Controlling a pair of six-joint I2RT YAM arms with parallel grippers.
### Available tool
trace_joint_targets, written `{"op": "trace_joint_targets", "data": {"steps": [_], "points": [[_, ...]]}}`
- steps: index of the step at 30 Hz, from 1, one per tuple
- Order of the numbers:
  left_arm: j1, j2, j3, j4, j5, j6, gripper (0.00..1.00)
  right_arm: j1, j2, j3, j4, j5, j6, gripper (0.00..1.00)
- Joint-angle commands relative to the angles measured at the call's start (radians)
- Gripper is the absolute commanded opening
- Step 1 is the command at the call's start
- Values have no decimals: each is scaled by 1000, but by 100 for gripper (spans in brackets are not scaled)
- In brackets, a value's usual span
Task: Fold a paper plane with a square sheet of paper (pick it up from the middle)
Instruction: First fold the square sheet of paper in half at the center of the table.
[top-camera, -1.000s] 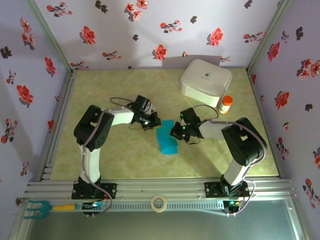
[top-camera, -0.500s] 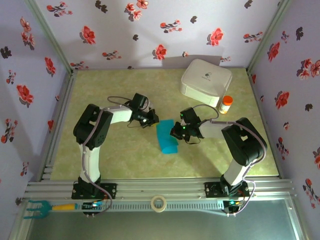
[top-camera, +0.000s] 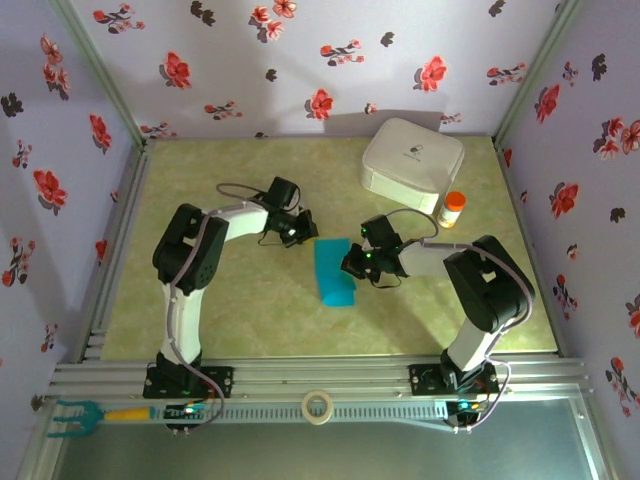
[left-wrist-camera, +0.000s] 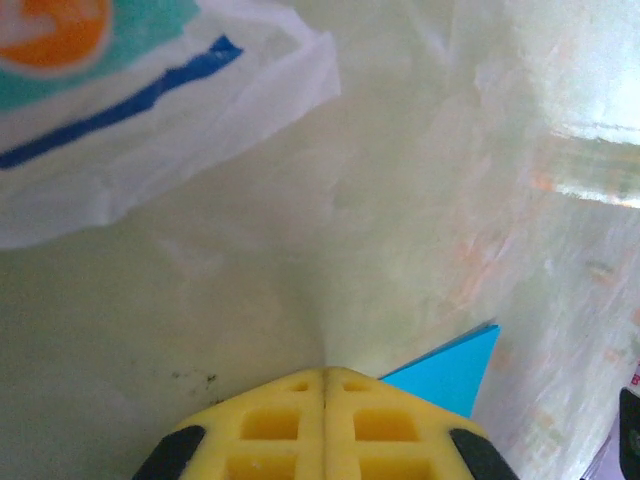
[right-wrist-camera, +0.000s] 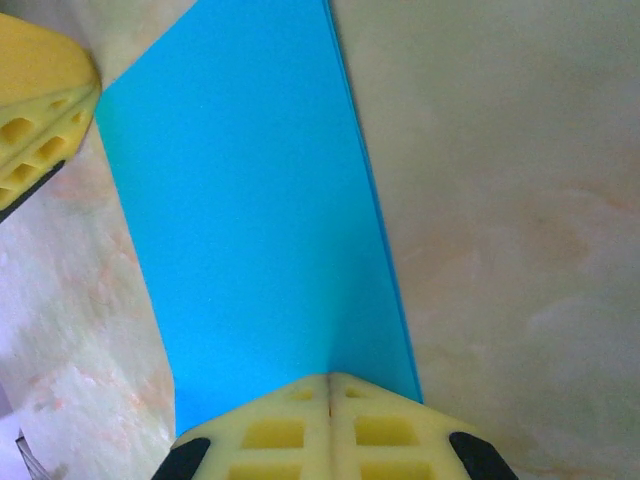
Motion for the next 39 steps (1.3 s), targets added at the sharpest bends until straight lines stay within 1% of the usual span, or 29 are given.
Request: {"op": "trace_joint_targets", "data": {"steps": [1,5,9,13,16,19,24,28,33,39], "points": [[20,17,54,-76,-119,20,0,-7,24,-47,-134,82,-4,0],[9,-50,61,-101,-121,37,2,-7,24,-48,-118,97,10,0],[-4,-148,12,-101,-114,36,4,-7,26,-48,-96,107,22,0],[-28,-217,-75,-68,-29,28,5,-7,21,-53,-87,111,25,0],[-66,-247,-142,-24,34,6,4,-7,19,-58,-81,111,28,0],[-104,-248,-193,52,101,-39,4,-7,13,-62,-81,115,29,0],[-151,-240,-238,82,123,-65,4,-9,10,-56,-98,115,21,0],[-158,-242,-300,127,126,-87,2,-9,14,-56,-95,112,22,0],[-159,-232,-333,174,140,-99,0,-9,14,-54,-97,109,22,0],[-159,-205,-360,137,142,-52,0,-10,9,-56,-100,111,20,0]]}}
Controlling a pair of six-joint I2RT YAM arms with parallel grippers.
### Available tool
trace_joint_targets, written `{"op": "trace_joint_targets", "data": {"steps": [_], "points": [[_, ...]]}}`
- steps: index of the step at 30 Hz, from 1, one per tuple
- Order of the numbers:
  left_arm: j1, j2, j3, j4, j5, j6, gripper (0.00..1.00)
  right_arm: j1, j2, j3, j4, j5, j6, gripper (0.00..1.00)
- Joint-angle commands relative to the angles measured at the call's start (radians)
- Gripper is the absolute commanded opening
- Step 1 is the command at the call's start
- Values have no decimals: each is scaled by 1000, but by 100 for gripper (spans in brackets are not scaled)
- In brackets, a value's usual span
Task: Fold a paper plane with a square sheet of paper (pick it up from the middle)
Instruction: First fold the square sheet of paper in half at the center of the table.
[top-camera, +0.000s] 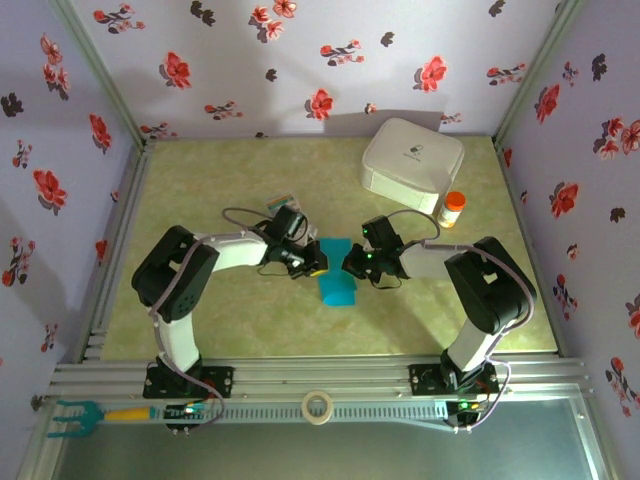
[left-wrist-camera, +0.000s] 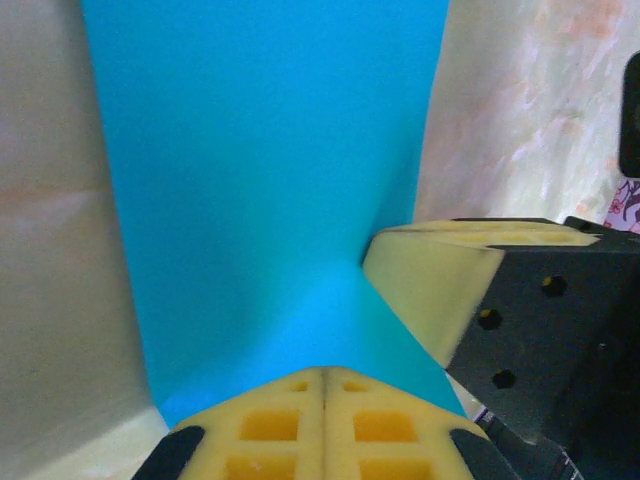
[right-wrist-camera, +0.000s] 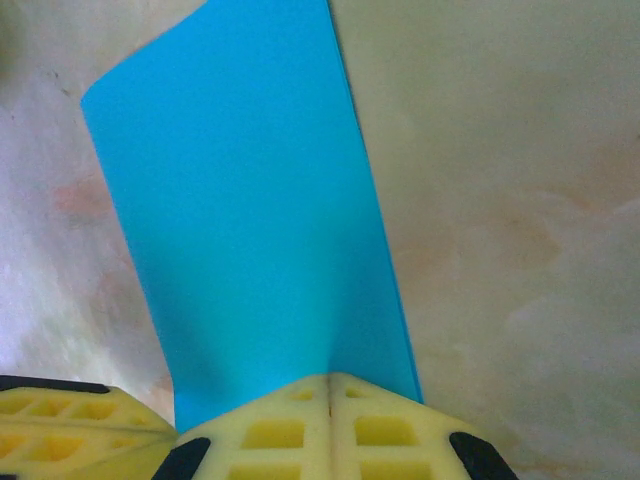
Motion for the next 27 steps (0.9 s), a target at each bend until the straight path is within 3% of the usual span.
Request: {"op": "trace_joint_targets", "data": {"steps": [1,11,20,27], "points": [[-1,32,-36,-11,17,35,0,-12,20,-38,-126,90,2,0],[10,18,-83,-188,-127,195,0,-13,21,-42,-126,94,1,0],[-8,-82,-9,-182,-39,126,2,-13,14,-46,-131,105,5,0],[-16,-83,-52,12,27,0,3,-13,8,-49,-137,109,5,0]]}}
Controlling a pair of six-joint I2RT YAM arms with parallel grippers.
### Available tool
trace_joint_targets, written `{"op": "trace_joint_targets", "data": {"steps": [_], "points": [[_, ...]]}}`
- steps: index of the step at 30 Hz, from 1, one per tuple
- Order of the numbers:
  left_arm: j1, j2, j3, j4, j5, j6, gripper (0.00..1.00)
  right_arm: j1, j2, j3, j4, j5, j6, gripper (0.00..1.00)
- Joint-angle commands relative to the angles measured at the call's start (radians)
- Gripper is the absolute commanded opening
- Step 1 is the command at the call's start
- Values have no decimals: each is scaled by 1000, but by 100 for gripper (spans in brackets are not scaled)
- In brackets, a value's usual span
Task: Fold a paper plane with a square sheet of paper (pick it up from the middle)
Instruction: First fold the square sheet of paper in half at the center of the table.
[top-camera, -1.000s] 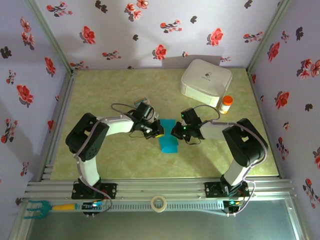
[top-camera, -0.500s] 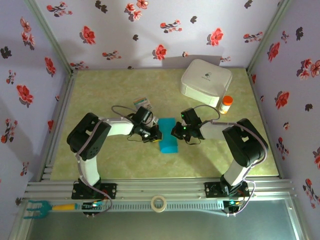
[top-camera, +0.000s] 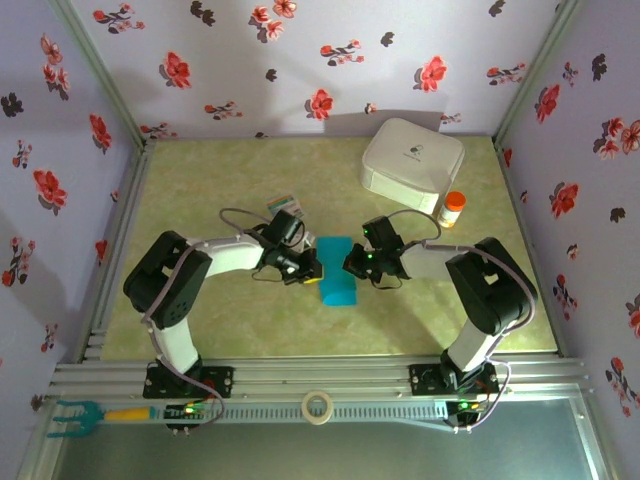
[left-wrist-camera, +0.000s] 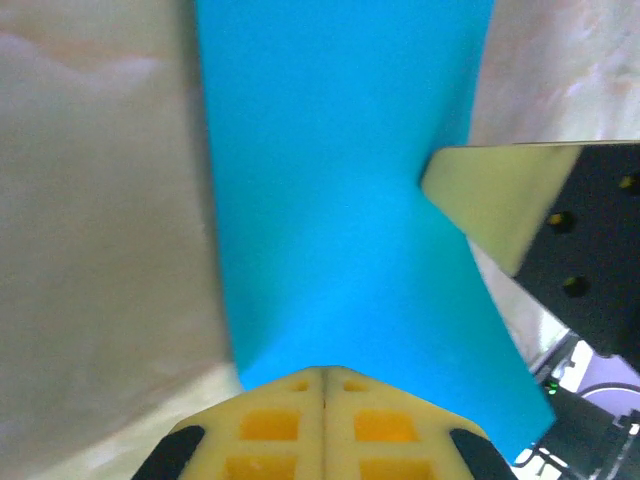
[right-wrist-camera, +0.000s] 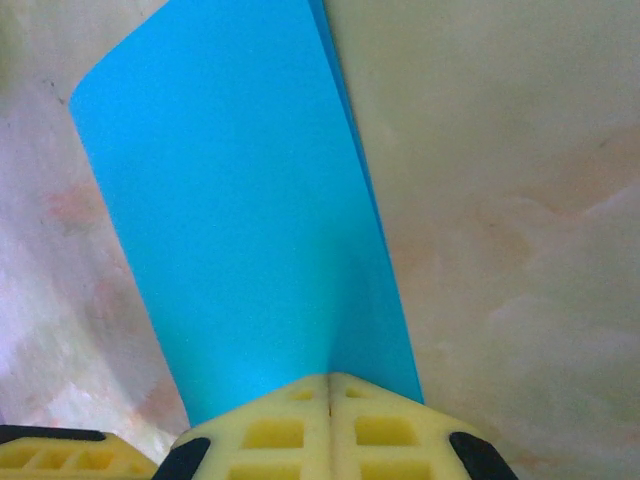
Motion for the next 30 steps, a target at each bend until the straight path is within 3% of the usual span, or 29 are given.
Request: {"op": "trace_joint_targets", "data": {"steps": [1,11,22,30], "points": [[-8,-15,-18,106,49,-81,3,-12,15,-46,-130,90,4,0],[-21,48,-76,207,86,-117,4,-12,16,-50,-124,89,7,0],[-21,55,-120,-25,-39,52,4,-12,15,-52,-125,90,8,0],[-28,-51,-48,-3,-9,-18,4,-12,13,-48,-133,95,3,0]]}}
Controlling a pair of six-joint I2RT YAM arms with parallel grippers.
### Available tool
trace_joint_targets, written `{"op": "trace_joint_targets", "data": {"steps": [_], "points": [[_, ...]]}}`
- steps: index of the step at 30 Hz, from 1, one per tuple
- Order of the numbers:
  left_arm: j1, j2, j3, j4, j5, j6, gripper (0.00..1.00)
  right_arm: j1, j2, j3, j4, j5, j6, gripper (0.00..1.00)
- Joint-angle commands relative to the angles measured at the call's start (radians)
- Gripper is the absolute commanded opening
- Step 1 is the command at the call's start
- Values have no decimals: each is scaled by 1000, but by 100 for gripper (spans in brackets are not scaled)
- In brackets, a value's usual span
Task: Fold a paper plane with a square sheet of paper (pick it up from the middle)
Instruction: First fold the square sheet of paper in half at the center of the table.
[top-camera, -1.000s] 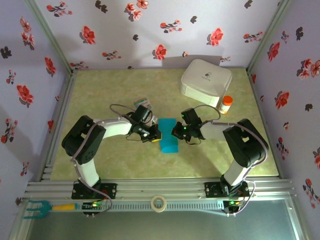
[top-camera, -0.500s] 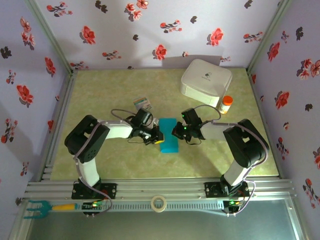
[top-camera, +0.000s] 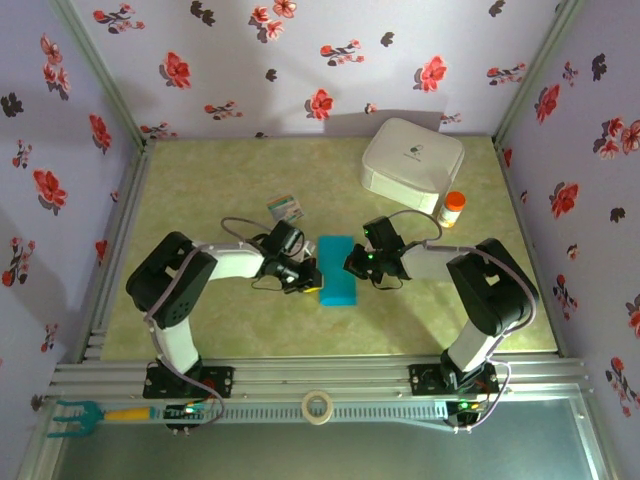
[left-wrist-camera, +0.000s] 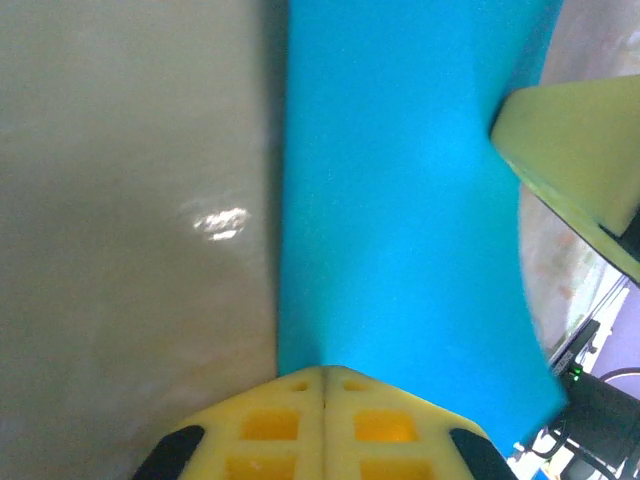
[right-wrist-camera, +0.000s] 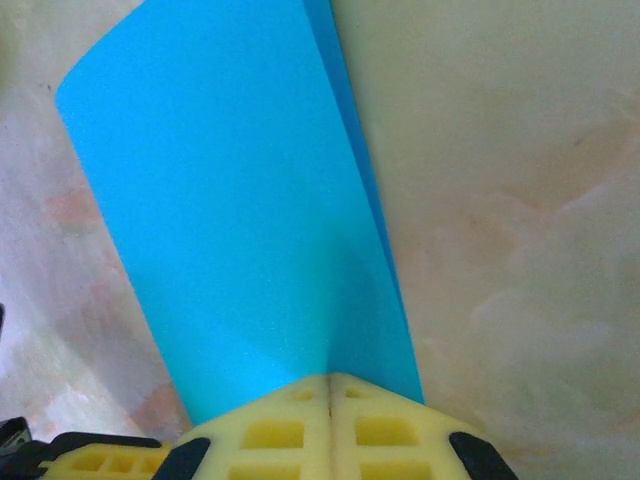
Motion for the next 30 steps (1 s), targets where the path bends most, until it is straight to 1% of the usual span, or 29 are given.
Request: {"op": "trace_joint_targets", "data": {"steps": [1,6,8,12,18,21,24,27,30], "points": [[-7,-60,49,-57,-6,-35,4,-11,21,-41,-134,86,4,0],[-14,-54,63,-6,26,-71,5,-12,20,-38,-134,86,3,0],[-22,-37,52,35,48,-88,5,-11,18,-41,-134,86,3,0],[-41,1,42,63,77,-92,5,-11,18,-43,-131,87,4,0],[-44,42,-12,63,58,-69,5,-11,21,-45,-124,86,7,0],[-44,55,-43,62,51,-30,8,-11,18,-46,-124,87,7,0],[-43,54,-55,-5,25,29,9,-11,19,-48,-123,86,7,0],[-43,23,-64,-77,-9,92,11,-11,18,-48,-123,88,7,0],[-43,-12,-51,-104,-12,107,12,-11,17,-50,-116,87,10,0]]}}
